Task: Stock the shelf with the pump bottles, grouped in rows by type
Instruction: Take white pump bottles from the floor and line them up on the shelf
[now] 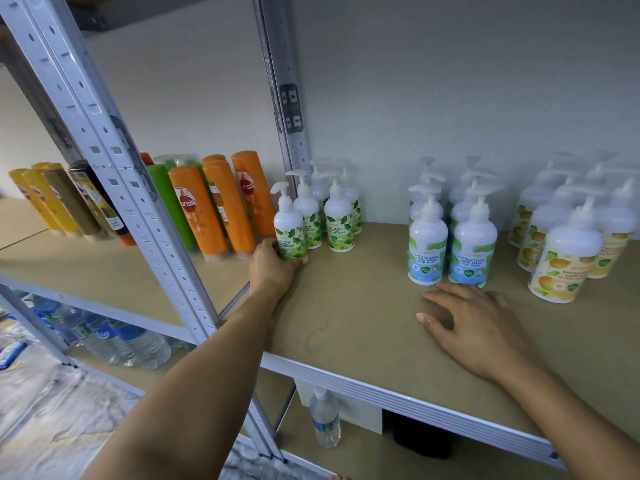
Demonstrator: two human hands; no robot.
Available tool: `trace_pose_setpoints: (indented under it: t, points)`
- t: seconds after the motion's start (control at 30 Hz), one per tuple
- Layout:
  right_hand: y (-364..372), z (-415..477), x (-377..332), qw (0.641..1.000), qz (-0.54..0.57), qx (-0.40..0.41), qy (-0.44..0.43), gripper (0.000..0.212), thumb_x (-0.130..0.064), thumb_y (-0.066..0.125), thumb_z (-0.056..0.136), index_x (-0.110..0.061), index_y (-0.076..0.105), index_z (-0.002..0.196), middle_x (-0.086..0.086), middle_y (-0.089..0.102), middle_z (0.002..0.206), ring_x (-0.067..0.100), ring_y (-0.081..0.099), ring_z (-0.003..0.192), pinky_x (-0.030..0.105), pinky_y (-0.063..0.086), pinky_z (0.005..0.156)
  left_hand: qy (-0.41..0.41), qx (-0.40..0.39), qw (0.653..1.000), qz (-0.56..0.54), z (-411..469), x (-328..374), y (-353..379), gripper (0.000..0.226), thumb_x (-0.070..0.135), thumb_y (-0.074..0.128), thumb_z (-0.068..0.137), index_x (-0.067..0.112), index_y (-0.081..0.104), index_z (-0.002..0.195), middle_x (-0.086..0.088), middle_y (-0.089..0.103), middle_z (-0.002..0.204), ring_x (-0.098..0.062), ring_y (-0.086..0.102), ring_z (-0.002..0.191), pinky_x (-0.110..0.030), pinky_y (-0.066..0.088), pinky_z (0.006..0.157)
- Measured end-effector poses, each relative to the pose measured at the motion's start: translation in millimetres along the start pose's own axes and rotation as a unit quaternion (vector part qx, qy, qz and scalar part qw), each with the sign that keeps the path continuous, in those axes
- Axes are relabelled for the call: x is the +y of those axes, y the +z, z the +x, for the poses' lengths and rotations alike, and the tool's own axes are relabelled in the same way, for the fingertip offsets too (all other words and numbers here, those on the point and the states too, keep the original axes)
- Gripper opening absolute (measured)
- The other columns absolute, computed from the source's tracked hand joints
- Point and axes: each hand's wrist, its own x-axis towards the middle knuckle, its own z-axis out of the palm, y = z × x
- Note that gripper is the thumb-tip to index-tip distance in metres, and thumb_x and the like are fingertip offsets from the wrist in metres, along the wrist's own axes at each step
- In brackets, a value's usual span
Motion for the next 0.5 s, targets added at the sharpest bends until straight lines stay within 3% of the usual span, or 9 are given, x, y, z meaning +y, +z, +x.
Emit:
trace_pose_setpoints:
  t: [0.23, 0.33, 0.5]
  points:
    - [-2, -1, -2, 1.0, -0.011, -0.005, 0.015, 0.06, -0.07, 0.033, 0.093, -0.04, 0.049, 0.142, -0.015, 0.04, 0.153, 0.009, 0.035, 0.141, 0.037, 0.024, 0.112, 0.017, -0.015, 0.998, 0.065, -20, 4, -4, 0.086, 0.053, 0.083, 0.072, 0.014, 0.044, 0.138, -0.007, 0.051, 0.133, -0.028, 0.05, 0.123, -0.043, 0.047, 0.098]
    - [-5, -8, -3, 0.999, -0.024, -0.006, 0.028, 0.06, -0.069, 0.034, 0.093, -0.037, 0.049, 0.142, -0.013, 0.04, 0.154, 0.01, 0.035, 0.141, 0.039, 0.025, 0.111, -0.008, -0.044, 0.988, 0.149, -43, 12, -8, 0.084, 0.067, 0.063, 0.081, 0.015, 0.038, 0.142, -0.009, 0.045, 0.14, -0.034, 0.044, 0.132, -0.048, 0.037, 0.106]
    - [-17, -26, -4, 0.998, -0.013, -0.027, 0.054, 0.059, -0.067, 0.036, 0.095, -0.035, 0.048, 0.144, -0.007, 0.038, 0.156, 0.014, 0.032, 0.143, 0.04, 0.025, 0.113, 0.035, -0.131, 0.948, 0.288, -82, 17, -14, 0.09, 0.076, 0.023, 0.088, 0.012, 0.036, 0.149, -0.012, 0.03, 0.16, -0.03, 0.02, 0.15, -0.055, 0.018, 0.119]
